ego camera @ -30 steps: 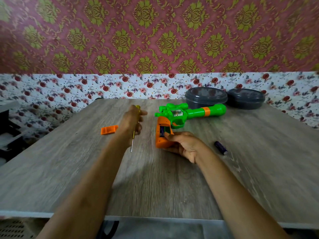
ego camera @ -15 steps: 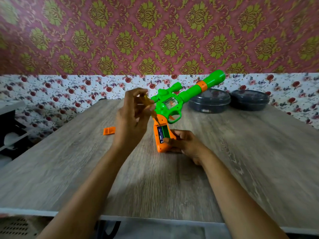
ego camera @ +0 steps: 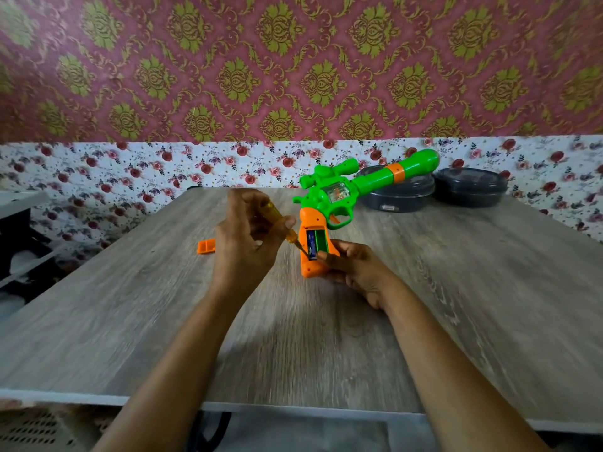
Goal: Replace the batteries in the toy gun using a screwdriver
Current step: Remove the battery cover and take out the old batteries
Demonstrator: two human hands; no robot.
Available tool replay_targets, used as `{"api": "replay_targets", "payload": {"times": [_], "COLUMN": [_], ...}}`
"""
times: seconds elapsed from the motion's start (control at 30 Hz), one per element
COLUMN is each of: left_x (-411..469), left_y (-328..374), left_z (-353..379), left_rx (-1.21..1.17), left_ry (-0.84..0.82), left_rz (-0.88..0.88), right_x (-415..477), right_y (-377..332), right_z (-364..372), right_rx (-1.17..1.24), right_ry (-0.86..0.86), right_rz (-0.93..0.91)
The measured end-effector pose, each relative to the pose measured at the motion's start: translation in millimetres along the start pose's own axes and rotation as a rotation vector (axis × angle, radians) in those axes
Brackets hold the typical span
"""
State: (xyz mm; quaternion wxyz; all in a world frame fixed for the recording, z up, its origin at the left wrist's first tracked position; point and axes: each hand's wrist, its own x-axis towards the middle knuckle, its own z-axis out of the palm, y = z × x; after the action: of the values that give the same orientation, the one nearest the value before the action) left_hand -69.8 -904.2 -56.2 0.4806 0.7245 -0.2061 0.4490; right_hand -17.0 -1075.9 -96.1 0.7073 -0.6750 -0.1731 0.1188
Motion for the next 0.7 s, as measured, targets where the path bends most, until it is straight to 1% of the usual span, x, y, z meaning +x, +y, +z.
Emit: {"api": "replay_targets", "payload": {"times": [0.13, 0.4, 0.6, 0.7], "left_x": [-0.3, -0.8, -6.6, -9.8], "left_y": [-5.2, -6.8, 1.8, 3.4], "left_z": [-2.6, -3.8, -2.3, -4.1], "left_rx": [0.017, 0.107, 0.139, 0.155], "left_ry": [-0.083, -0.149, -0.339, -0.391], "left_rz": [0.036, 0.164, 0.228, 0.28], "right_x": [0.2, 1.8, -1.4, -0.2], "right_y": [0.1, 1.6, -1.8, -2.4], "right_z": [-2.2, -2.6, -0.8, -0.1], "right_rx": [0.036, 0.058, 0.049, 0.076], "right_ry": [-0.014, -0.01, 0.016, 0.046], "right_rz": [0.005, 0.014, 0.014, 0.032]}}
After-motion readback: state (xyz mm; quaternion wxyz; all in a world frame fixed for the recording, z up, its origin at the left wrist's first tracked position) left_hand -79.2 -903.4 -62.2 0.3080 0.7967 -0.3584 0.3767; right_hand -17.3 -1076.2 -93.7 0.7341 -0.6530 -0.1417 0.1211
